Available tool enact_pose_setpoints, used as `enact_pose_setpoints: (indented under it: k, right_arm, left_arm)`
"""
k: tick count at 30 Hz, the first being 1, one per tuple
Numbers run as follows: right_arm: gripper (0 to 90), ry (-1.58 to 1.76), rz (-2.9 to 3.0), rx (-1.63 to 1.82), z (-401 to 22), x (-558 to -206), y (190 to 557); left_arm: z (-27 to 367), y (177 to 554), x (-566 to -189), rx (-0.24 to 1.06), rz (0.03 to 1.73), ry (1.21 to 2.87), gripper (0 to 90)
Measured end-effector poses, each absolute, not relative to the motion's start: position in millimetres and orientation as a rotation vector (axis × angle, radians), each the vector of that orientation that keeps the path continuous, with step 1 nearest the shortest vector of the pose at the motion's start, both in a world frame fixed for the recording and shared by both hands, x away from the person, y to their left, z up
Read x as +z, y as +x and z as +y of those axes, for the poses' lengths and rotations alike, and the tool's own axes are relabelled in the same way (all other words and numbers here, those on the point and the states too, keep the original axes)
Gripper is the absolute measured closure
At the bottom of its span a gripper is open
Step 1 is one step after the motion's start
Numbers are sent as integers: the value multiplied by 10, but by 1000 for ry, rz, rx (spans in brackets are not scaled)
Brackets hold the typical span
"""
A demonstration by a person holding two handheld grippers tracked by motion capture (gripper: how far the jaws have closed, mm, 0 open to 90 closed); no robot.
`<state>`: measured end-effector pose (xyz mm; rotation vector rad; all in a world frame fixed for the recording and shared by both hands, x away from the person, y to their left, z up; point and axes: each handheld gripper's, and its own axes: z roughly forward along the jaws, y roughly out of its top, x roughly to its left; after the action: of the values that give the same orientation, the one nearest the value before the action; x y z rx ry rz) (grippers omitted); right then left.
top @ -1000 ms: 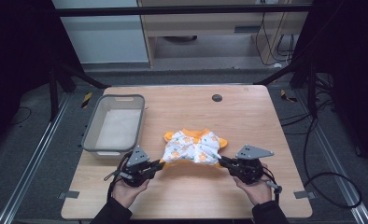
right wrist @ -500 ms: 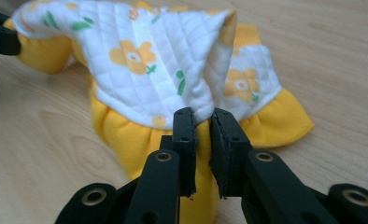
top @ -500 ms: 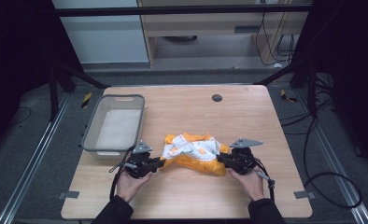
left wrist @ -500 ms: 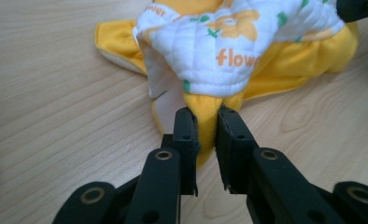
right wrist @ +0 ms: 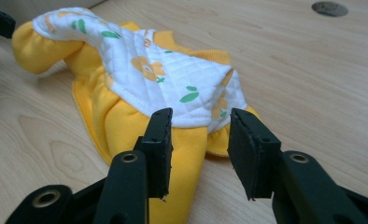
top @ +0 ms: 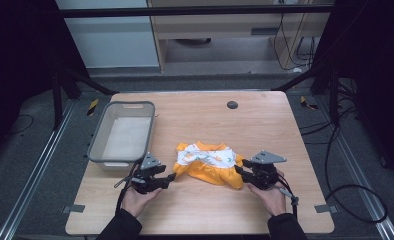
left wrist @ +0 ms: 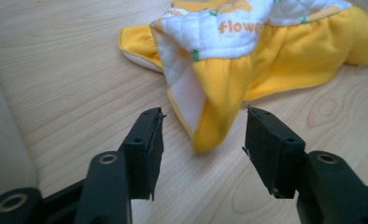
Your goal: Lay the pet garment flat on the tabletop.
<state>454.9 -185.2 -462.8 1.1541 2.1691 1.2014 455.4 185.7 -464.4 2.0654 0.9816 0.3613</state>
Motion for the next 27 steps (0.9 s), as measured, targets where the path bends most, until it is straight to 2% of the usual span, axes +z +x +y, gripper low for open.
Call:
enact_pose_setpoints:
  k: [9,15,17,19,23,24,27]
  right_arm:
    - [520,1119,2246,1188,-1923,-4696,4255]
    - [485,1169,2327,1143,-1846,-4898,4284]
    - [495,1183,2335,1118,-1836,-4946,4323]
    - [553,1200,2327,1127,-1835,-4961,4356]
    - [815,1218,2330,1141,-1857,-4921,4404]
    - [850,1212,2327,1160,-1871,-4893,4403]
    - [860,1177,2308,1205,-1904,-4786,4354]
  left_arm:
    - [1838,4425,-4709,354,949,2111,478]
    - [1722,4500,-4783,373,951,2151,568]
    - [1703,4530,-4795,373,959,2153,641]
    - [1693,4553,-4802,359,963,2164,717]
    - [1689,4553,-4771,327,950,2171,864]
    - [1692,4545,-4749,326,949,2168,872]
    - [1726,4515,-4662,317,935,2143,882]
